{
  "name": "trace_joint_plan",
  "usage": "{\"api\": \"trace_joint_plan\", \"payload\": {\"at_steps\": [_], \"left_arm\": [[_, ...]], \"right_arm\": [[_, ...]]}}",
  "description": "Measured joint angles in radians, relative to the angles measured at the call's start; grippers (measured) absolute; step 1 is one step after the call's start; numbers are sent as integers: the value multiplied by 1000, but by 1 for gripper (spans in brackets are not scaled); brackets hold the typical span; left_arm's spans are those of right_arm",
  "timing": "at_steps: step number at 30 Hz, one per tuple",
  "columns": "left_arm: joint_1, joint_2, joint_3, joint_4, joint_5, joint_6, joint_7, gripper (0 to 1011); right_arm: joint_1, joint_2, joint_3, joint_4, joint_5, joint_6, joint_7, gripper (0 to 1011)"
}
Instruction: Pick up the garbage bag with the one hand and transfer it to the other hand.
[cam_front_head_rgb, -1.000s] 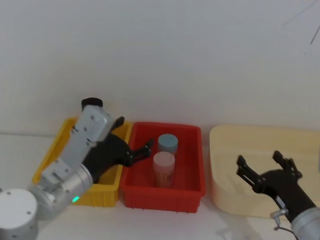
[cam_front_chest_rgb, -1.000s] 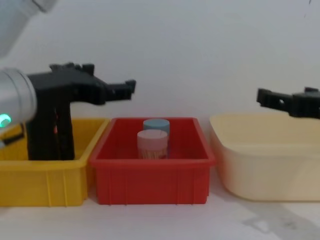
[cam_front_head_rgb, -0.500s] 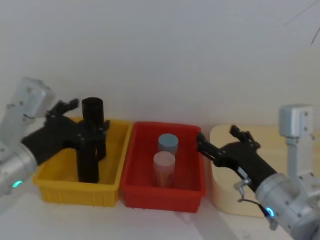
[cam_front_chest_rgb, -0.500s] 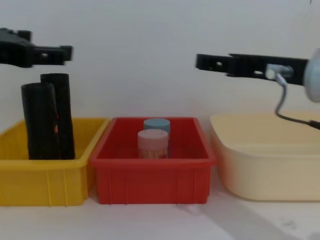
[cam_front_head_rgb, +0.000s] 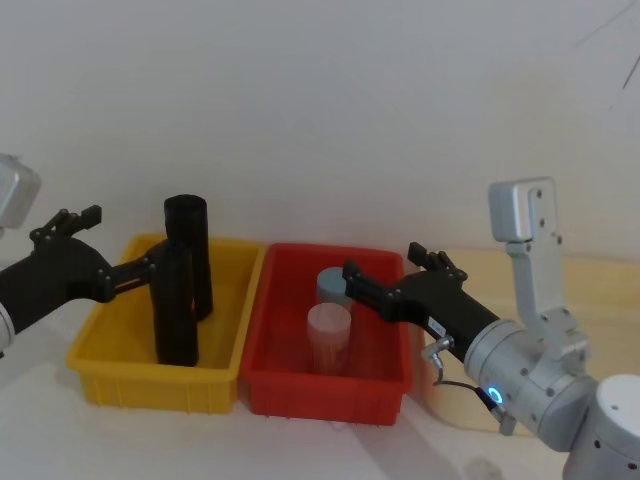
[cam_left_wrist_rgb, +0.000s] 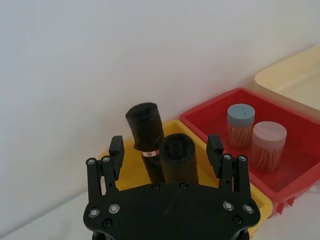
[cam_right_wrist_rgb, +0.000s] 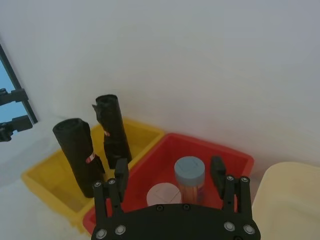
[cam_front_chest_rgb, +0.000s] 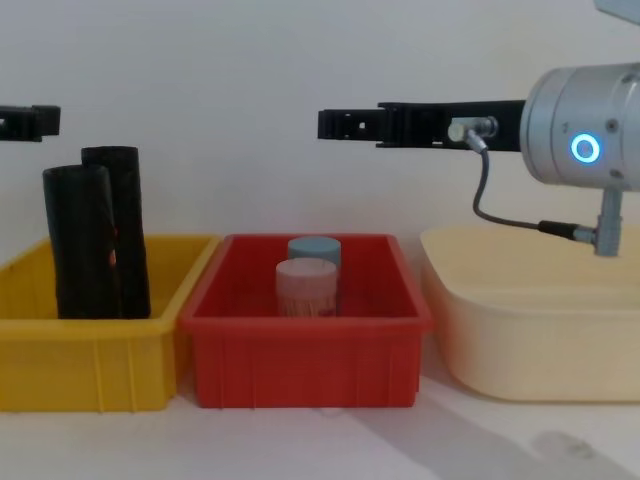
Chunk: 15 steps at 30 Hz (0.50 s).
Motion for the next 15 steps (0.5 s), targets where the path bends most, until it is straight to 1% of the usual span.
{"api": "trace_joint_plan", "payload": {"at_steps": [3,6,15], "left_arm": [[-10,-2,3,20,-6,-2,-12,1001],[-35,-9,19,61,-13,-14,-40,1001],[-91,-39,56,163,-36,-37,-86,1001]], "right_arm": [[8,-2,-4,9,-2,13,4,1004],[14,-3,-7,17,-3,26,9,1004],[28,-2,-13,37,-4,49,25,1004]]}}
